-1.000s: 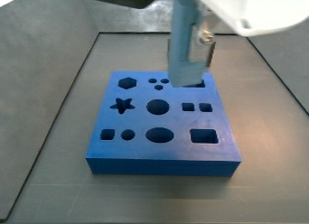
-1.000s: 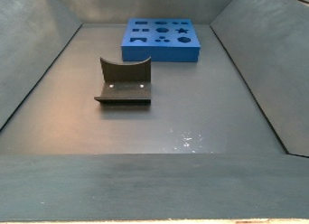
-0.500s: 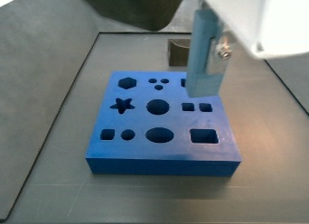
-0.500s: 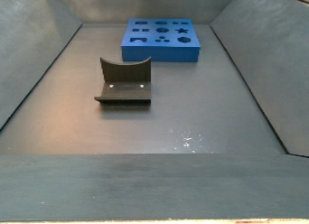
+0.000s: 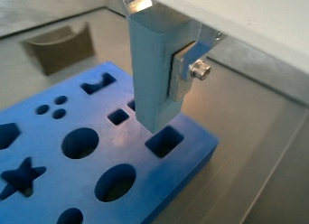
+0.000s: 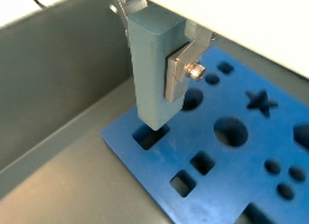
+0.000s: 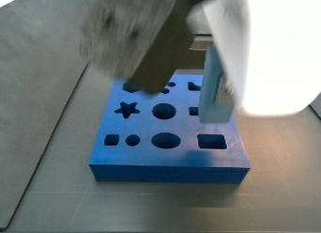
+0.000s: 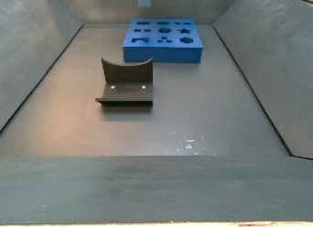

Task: Pick up the rectangle object. Move to above the board. Insert the rectangle object.
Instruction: Insert the rectangle object.

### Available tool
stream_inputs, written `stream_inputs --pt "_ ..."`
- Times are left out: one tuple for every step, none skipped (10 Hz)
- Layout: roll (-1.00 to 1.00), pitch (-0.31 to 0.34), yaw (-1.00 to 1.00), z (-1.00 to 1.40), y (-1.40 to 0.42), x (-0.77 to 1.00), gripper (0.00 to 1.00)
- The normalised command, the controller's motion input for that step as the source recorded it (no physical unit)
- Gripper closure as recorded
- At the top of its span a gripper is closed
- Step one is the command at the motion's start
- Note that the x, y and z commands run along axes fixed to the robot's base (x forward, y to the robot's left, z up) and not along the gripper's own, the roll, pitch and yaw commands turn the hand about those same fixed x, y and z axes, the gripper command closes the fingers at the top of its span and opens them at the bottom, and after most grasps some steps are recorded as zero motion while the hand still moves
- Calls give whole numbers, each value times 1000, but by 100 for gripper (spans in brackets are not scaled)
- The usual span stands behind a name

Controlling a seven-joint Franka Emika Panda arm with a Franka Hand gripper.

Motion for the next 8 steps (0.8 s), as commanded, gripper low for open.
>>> stream_inputs --pt "11 -37 -1000 -411 0 0 100" --pt "-9 0 0 0 3 0 100" --pt "0 0 0 0 17 0 100" --pt "0 3 9 -46 0 60 100" --pt "143 -160 649 -406 -337 66 100" --pt "0 -206 994 -117 -86 26 100" --pt "9 0 0 0 0 0 100" --pt "0 0 0 -66 0 34 100"
